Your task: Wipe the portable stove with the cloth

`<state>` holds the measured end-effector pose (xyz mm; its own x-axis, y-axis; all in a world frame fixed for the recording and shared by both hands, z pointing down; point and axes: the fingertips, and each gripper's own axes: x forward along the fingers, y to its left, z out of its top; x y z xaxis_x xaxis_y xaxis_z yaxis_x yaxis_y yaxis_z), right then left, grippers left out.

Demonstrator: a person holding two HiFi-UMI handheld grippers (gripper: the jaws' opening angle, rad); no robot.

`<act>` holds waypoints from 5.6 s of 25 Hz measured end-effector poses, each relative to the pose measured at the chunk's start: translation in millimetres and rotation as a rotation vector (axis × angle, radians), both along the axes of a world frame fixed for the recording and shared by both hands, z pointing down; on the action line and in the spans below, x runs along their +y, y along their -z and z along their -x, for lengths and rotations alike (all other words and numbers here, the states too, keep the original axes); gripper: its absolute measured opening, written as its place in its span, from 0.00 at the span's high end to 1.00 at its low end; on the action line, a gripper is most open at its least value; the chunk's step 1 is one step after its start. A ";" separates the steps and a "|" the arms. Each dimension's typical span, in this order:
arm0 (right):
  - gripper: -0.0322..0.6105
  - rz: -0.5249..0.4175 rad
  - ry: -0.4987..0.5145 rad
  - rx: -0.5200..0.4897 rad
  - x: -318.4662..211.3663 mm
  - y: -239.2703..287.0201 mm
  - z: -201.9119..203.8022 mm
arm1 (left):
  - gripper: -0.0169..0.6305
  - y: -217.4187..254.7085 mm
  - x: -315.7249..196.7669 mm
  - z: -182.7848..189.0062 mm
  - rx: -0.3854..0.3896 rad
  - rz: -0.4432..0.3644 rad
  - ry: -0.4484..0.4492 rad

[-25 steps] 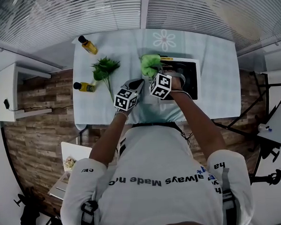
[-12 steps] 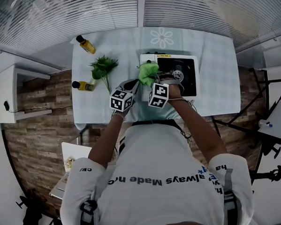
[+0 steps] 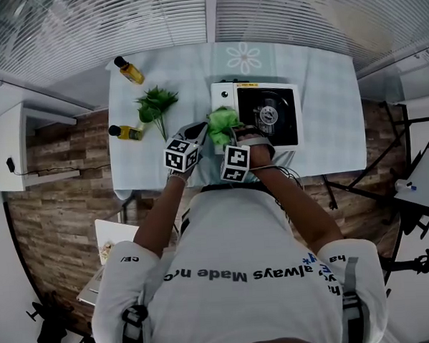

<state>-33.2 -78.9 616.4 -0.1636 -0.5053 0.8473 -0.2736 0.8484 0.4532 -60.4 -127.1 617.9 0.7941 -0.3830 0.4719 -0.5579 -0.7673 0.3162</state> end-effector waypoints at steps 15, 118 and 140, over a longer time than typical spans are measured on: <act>0.91 0.129 -0.095 -0.225 56.9 3.2 14.5 | 0.95 7.0 -2.4 -12.3 0.003 -0.009 -0.025; 0.91 0.010 -0.678 -0.273 -37.1 -6.2 -276.1 | 0.95 -4.5 30.9 -69.8 -0.349 -0.100 -0.378; 0.91 -0.182 -0.569 -0.170 -115.8 44.0 -259.1 | 0.95 -3.9 31.1 -70.1 -0.341 -0.090 -0.394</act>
